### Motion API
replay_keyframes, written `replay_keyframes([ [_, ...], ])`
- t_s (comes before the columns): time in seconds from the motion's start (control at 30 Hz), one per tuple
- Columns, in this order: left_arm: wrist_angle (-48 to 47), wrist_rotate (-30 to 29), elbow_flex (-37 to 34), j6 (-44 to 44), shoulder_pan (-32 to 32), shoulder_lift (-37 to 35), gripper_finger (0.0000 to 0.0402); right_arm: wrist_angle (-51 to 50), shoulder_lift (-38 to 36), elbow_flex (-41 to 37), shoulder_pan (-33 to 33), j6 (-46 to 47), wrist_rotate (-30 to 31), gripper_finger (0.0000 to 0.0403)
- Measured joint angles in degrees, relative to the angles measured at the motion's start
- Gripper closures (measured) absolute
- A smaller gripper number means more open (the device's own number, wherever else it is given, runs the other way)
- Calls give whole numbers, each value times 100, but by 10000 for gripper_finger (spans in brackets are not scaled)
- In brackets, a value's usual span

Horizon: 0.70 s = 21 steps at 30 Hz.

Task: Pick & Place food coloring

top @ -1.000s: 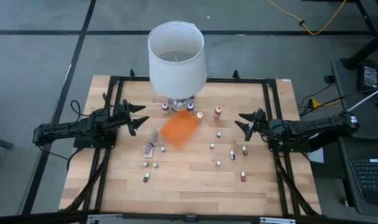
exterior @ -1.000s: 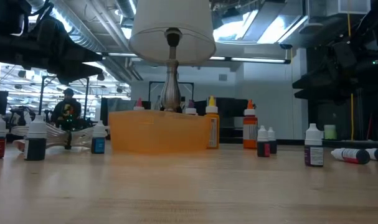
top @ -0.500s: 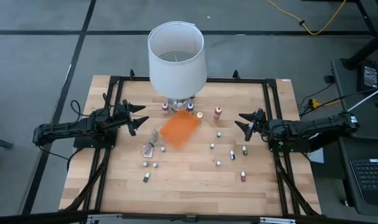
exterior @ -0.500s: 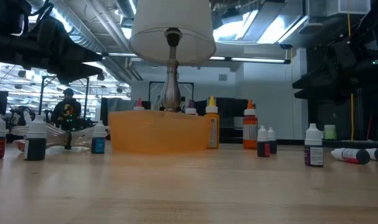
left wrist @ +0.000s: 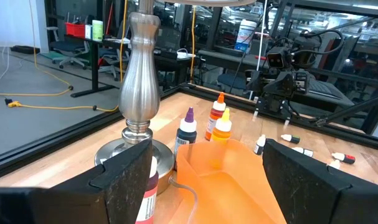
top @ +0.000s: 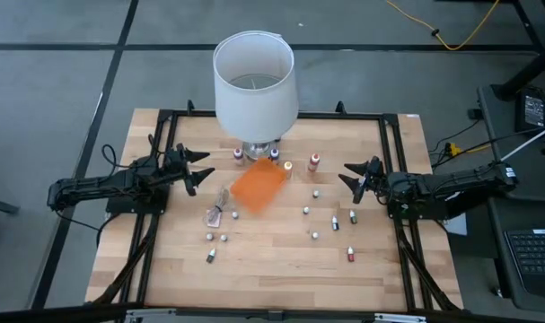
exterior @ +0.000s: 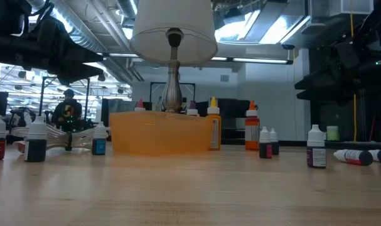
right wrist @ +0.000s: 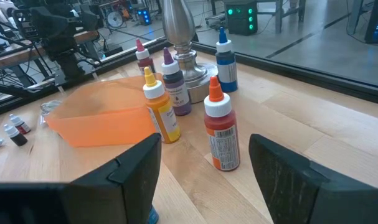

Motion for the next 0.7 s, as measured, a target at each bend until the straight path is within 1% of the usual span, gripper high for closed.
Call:
replay_keyframes([
  [0.6,0,0,0,0,0,0,107,-4,0,12,0,-164,4,159],
  [0.7,0,0,0,0,-2,2,107,-257,7,374,-2,-161,9,159],
])
